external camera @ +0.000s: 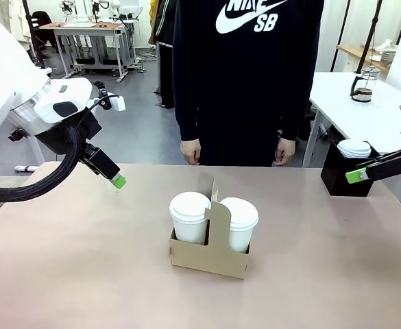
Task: Pour a drink into a cup and package it in a carrier.
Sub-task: Insert the held 600 ml Paper Cup into the Cup Carrier.
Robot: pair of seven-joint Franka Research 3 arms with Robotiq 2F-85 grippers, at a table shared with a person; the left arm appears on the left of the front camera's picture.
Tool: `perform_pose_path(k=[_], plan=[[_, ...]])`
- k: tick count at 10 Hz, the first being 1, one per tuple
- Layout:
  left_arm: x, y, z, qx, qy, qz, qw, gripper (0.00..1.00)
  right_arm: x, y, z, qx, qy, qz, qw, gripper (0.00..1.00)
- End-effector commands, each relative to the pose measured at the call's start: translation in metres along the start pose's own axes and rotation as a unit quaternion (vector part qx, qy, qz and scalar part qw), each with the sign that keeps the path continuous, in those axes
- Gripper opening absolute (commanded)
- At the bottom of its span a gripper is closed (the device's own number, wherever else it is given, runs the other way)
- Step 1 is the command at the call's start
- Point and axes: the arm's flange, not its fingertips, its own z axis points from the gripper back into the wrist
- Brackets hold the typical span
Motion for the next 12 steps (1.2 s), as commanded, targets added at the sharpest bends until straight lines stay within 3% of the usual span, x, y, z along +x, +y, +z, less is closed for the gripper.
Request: perform_pose_path(k=[1,12], plan=[[0.0009,-0.0011,0.0024,-0.001,0.001,0.006,1.0,1.0,0.005,0.0036,0.0049,-0.012,-0.001,0.009,1.0,1.0],[0.0009,-0.0011,0.0024,-0.001,0.001,0.006,1.0,1.0,0.005,0.0036,0.0049,-0.012,-0.001,0.009,1.0,1.0]])
